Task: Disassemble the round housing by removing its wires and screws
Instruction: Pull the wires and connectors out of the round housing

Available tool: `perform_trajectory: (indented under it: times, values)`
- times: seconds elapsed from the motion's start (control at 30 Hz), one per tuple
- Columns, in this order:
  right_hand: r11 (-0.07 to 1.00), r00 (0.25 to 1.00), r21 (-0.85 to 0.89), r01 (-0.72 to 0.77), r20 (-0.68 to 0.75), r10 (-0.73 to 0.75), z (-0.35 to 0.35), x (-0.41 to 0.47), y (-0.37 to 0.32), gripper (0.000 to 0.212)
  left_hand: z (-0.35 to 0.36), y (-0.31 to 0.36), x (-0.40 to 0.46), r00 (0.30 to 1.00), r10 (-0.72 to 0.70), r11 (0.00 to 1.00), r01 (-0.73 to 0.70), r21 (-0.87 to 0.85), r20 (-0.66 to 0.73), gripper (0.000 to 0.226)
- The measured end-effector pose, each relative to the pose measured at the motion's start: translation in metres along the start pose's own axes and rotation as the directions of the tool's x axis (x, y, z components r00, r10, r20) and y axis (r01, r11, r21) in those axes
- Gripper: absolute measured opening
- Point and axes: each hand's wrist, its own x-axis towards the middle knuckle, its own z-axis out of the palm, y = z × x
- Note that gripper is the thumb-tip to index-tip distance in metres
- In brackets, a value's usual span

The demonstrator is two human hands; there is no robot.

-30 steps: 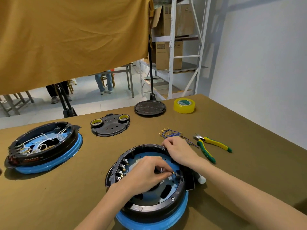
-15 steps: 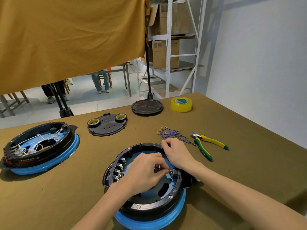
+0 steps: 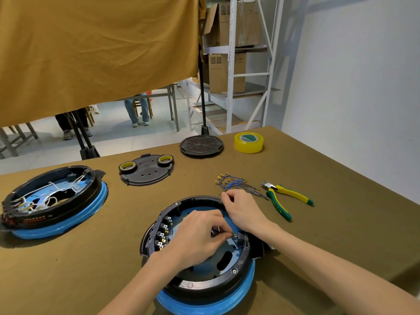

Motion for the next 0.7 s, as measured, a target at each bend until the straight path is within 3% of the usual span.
perform_trajectory:
  times: [0.57,0.7]
  values:
    - [1.000,1.000,-0.014,0.004,-0.021,-0.005,0.0007,0.0000,0.0002,0.049,0.0000,-0.0021,-0.0008,1.000,-0.022,1.000,0.022,0.009,0.021,0.008]
    - [1.000,1.000,0.010,-0.006,-0.003,0.006,0.0004,0.0000,0.0011,0.047,-0.0038,-0.0026,-0.0033,0.982,-0.060,0.992,0.039,-0.119,-0.180,0.008]
